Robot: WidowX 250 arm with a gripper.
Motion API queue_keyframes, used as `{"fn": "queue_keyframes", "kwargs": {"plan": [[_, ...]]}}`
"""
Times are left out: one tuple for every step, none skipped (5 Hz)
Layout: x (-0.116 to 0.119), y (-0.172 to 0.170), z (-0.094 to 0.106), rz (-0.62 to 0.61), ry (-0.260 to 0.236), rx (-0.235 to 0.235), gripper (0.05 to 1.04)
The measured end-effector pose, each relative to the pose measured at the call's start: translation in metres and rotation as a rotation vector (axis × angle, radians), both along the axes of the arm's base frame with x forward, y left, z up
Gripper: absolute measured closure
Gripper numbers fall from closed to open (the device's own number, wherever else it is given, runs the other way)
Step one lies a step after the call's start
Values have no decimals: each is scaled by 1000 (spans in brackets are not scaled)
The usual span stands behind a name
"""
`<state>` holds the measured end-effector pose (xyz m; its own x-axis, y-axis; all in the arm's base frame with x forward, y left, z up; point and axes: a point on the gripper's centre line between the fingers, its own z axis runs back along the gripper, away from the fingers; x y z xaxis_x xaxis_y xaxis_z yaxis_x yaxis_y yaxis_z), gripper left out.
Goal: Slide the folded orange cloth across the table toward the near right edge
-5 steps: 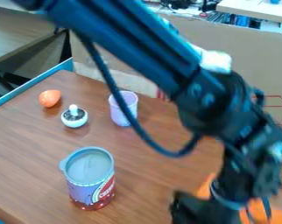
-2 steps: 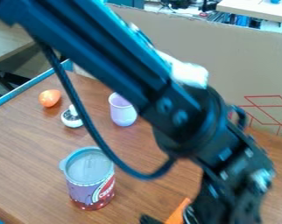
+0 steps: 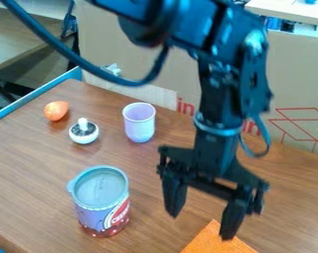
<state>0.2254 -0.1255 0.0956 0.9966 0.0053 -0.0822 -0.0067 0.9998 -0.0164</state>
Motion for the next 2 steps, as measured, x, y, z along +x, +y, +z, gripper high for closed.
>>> {"fn": "queue_keyframes", "kwargs": {"plan": [[-4,3,24,-9,-47,-32,83],[-19,16,31,-97,18,27,83]]}}
